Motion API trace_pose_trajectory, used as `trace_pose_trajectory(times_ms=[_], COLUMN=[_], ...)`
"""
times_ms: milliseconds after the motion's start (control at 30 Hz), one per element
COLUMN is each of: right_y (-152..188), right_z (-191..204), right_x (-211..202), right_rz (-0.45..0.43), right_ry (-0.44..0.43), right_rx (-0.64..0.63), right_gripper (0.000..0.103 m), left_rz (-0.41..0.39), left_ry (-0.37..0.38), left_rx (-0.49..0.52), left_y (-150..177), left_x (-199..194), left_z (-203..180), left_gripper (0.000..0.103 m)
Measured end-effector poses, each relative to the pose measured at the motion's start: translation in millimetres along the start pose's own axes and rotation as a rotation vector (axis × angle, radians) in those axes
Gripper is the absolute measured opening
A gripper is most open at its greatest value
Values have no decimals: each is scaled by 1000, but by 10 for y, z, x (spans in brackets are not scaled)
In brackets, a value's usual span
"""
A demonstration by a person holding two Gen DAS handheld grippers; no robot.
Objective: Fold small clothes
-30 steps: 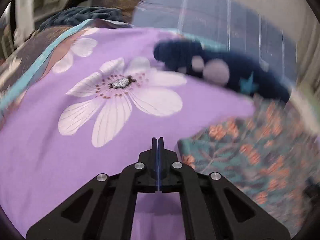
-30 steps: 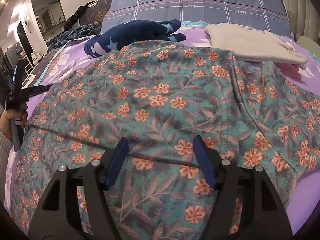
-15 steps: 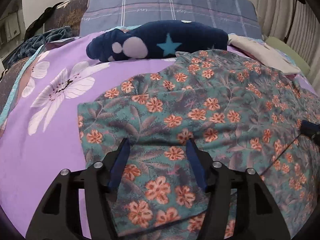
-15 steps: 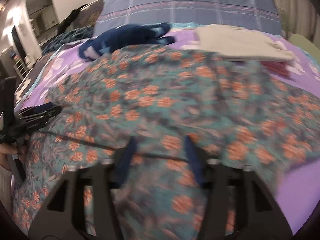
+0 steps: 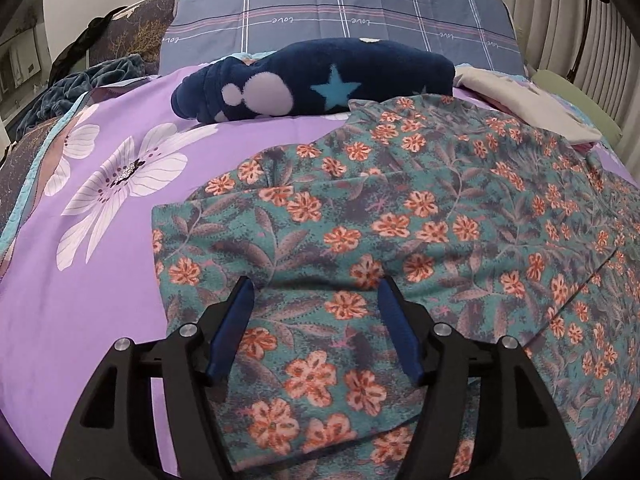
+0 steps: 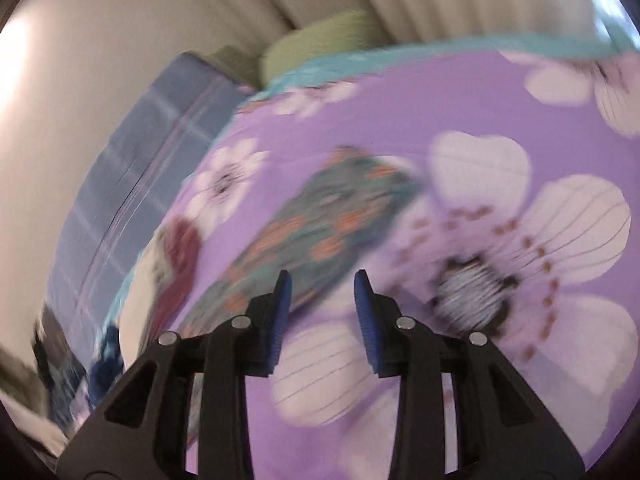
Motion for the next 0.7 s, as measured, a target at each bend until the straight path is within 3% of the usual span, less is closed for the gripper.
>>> trace_pose_trajectory(times_ms=[100,200,267,333,367,433,533,600,700], right_y=[-162,-360,-426,-440,-412,-350,-67,200,866], right_z=[-219,-272,-270,-198,-106,117,820,1286,2132], right_x=[193,378,455,523,534,473,375,288,151], right_rz=[8,-10,-24,3,13,18,77,128,234], right_ry=[-61,-109,-89,-111,-145,-198,-343,-438,-573], right_rx=[137,188,219,231,243,226,113,37,-140], right_gripper=[36,37,18,6,6,6,6,6,6], left_rz=[-2,-2,-3,-3,-3,-3,-4,-4,-4], left_ry=[3,1,1,2,2,1,1,2,1], left_rx=[-2,0,-1,-1,-1,0,-1,-2,-1], left_y=[-2,-1,0,0,1,2,1,1,2], left_x=[2,0,0,0,0,0,-1,2,2], left_z=[8,8,9,9,7,4,6,5,4], left_gripper=[66,67,67,67,67,68,68,68,68])
Point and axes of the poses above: each gripper's, at about its wrist camera, not at the fingertips, and x roughly the way its jaws point, z to its left, y to its underside, the point moved 7 cm from there along x, roughly the way its jaws point, and after that the axes turned 1 degree about -z, right-handed, at the moved point
